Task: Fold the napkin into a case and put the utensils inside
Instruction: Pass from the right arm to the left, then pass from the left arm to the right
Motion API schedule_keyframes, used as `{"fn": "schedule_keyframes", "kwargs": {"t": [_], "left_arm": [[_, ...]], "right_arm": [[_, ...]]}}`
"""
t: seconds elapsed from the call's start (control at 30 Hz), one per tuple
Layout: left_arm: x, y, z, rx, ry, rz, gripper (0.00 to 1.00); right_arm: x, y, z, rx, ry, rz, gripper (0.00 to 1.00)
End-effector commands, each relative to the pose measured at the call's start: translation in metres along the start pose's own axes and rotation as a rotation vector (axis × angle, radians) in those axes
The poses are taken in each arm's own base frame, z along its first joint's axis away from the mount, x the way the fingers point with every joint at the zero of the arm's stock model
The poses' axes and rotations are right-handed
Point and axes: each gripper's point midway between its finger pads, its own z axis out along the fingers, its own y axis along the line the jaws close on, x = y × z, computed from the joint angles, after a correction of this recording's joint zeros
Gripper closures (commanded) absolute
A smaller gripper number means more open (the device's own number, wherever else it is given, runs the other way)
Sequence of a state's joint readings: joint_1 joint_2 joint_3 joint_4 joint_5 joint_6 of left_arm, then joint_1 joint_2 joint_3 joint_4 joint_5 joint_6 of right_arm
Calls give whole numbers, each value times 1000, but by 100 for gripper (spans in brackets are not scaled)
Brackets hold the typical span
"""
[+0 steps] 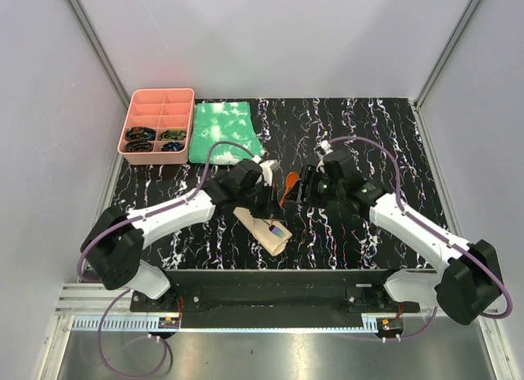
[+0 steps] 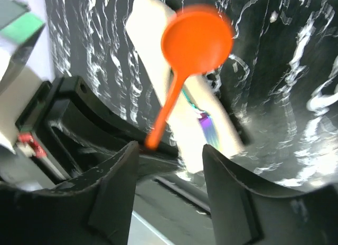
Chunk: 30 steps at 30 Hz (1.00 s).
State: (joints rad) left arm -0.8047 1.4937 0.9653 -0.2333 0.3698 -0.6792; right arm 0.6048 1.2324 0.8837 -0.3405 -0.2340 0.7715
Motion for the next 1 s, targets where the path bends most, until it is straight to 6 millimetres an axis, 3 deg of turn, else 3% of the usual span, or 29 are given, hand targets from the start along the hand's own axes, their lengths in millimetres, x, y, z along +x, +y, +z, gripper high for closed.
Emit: {"fn": "schedule_keyframes", "kwargs": {"t": [0.0,0.13,0.23,0.27,0.4,0.6,0.8,0.97], "left_arm": [[21,-19,-33,110,77,123,100],[48,-16,-52,135,173,165,100],[62,-15,-60,162,201,179,100],[65,-15,-60,167,208,173,100],[80,-10,-63,187,243,166,100],[88,-13,-67,221,267,175,100],[89,-18,-71,250,267,191,100],[95,-18,-75,270,279,188,100]], "right_arm": [[-19,6,-32,-44,22,-381,39],[-15,0,-42,-64,104,-480,41],[-8,7,-40,-144,154,-526,53],[-6,6,-39,-157,166,-542,62],[5,10,-33,-228,222,-557,75],[18,18,-28,-332,287,-542,71],[25,15,-23,-346,322,-524,58],[28,13,-19,-352,350,-508,59]]}}
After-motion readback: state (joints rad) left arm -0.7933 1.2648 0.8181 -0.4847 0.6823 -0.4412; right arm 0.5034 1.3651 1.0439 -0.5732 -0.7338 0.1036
